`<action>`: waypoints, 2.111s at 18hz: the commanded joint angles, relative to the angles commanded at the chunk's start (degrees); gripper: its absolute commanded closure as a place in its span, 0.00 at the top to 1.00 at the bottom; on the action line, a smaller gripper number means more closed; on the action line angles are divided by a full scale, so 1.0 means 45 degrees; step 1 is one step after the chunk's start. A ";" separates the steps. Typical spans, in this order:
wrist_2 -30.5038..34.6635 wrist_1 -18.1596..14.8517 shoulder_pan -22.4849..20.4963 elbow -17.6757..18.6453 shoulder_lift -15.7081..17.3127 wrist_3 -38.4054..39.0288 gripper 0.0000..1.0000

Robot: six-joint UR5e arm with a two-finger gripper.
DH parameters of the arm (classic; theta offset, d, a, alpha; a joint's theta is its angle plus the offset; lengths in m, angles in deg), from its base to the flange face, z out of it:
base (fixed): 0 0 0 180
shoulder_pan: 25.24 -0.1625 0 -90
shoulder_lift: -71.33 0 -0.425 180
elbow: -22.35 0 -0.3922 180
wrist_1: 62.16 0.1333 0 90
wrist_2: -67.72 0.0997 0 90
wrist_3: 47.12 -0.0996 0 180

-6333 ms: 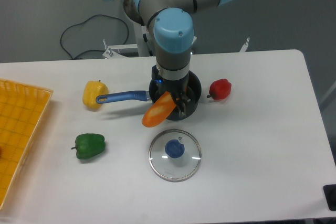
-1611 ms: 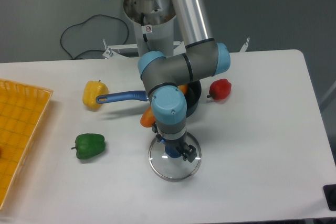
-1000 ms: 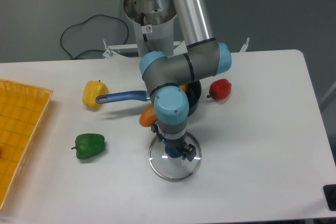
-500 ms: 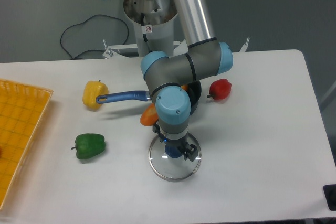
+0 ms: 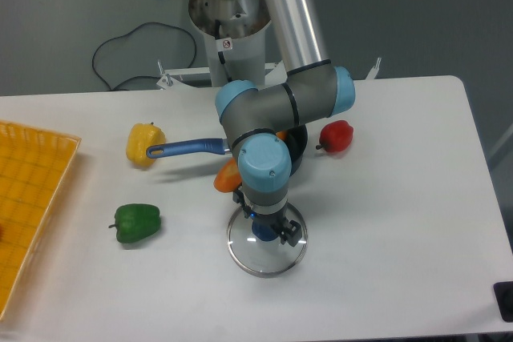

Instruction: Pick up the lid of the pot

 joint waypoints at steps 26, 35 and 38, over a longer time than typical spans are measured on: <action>0.0039 -0.0020 0.0000 -0.0019 -0.0098 0.0058 0.61; 0.0020 -0.0409 -0.0020 -0.0467 -0.0098 0.0000 0.55; 0.0000 -0.0877 -0.0058 -0.0897 -0.0098 -0.0058 0.54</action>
